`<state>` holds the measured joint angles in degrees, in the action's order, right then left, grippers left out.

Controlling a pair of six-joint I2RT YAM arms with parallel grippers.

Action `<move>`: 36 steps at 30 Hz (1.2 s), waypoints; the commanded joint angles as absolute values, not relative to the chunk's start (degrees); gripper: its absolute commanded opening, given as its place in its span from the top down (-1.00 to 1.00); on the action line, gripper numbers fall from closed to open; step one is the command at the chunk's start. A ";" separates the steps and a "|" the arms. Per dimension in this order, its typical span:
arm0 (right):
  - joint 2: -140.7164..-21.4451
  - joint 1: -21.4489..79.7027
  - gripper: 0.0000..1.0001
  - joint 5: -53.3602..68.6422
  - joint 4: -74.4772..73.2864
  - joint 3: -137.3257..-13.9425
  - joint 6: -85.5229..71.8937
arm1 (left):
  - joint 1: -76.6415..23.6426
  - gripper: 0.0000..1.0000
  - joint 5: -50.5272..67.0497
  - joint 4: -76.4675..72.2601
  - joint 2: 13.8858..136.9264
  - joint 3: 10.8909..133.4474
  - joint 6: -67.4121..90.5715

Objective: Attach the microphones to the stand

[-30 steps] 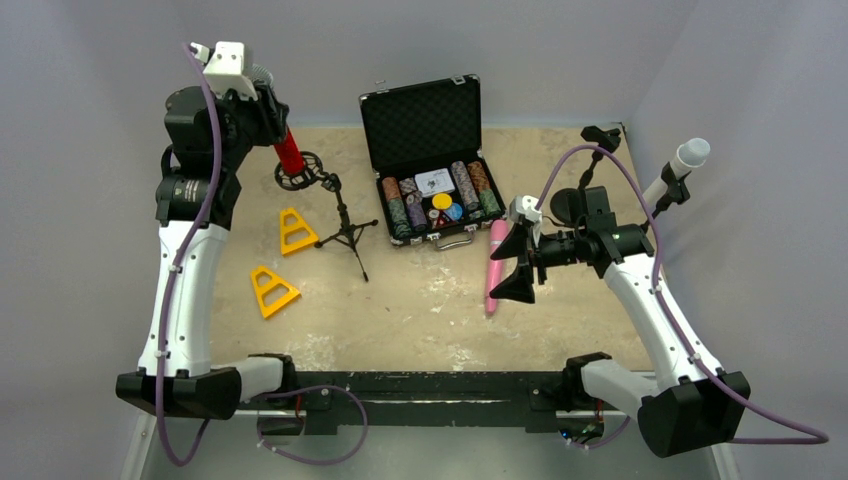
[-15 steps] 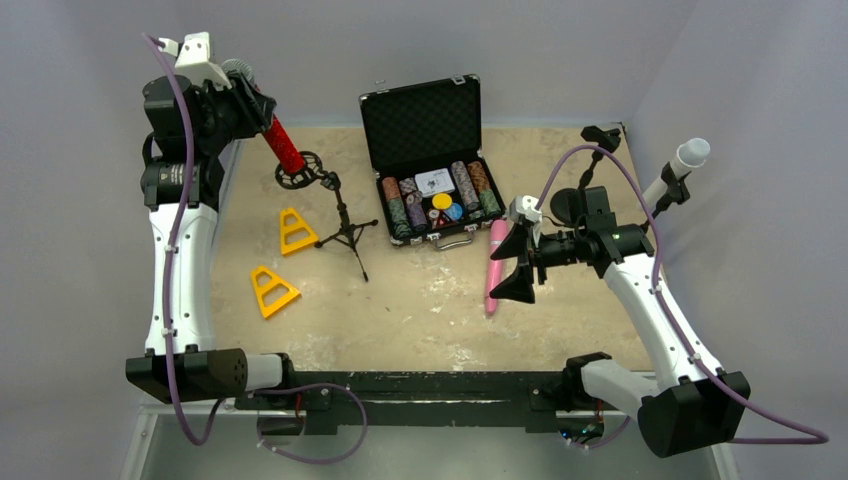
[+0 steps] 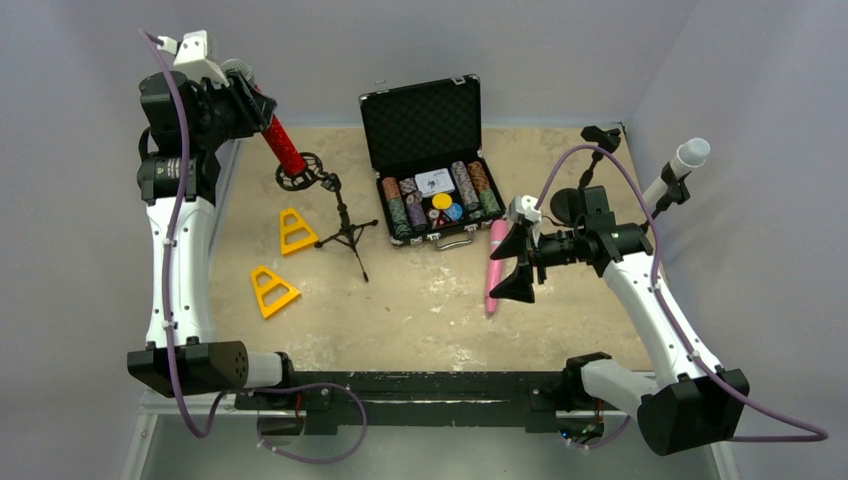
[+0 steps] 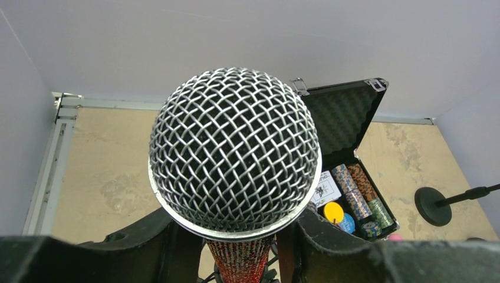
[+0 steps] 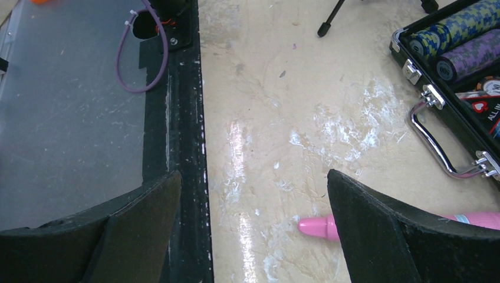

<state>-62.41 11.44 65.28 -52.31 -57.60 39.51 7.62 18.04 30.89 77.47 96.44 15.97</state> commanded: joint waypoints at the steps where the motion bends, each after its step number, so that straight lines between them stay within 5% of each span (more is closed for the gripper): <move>1: -61.76 11.34 -0.97 66.59 -52.21 -57.22 41.37 | 7.59 1.00 21.27 39.55 79.85 95.26 16.53; 36: -57.94 17.66 -0.97 61.68 -40.23 -57.00 41.41 | 12.54 1.00 30.94 29.62 78.27 83.32 27.74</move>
